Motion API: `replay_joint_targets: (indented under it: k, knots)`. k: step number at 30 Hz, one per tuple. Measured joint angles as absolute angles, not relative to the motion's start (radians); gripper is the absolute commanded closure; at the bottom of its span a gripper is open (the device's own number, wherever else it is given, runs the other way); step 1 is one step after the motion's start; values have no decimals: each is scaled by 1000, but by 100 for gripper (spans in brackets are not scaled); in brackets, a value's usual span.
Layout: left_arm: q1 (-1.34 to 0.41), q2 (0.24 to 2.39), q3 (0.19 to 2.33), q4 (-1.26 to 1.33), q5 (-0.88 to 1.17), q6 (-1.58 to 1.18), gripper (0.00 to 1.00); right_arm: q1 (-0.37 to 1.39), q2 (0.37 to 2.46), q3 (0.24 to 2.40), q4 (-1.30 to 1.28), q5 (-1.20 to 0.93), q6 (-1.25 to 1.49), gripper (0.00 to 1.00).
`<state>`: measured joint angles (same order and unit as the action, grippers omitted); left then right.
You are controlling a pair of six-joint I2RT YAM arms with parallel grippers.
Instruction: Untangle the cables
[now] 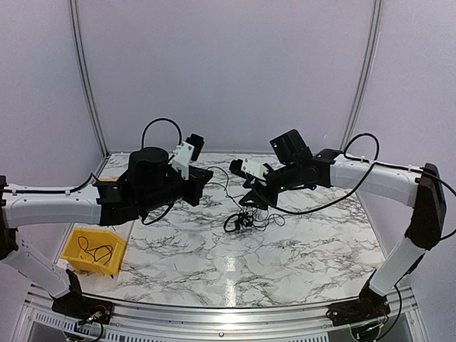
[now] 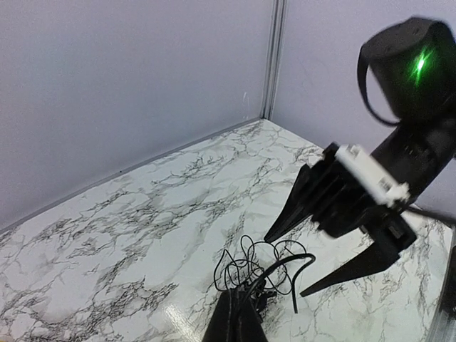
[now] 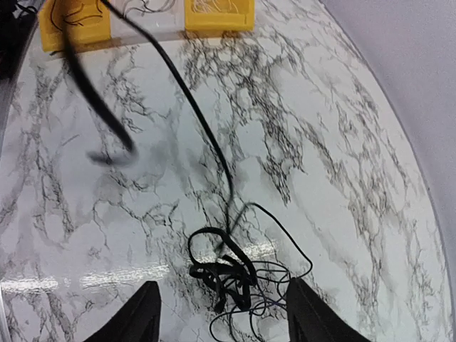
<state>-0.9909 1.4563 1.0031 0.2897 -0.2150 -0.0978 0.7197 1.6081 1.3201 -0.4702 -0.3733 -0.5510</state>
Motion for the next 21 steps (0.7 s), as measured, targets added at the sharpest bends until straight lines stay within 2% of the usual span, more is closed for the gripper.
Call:
replay_joint_targets:
  k: [8,15,21]
  knots:
    - [-991,1268,937,285,-255,-157,100,704,1843,1281,-317,-312,-555,27]
    - [-991,1168,931,217,-290,-189,100,709,2097,1427,-296,-327,-531,40]
    - [-991,1074,1032,41,-360,-185,100,703,2129,1440,-285,-316,-507,51]
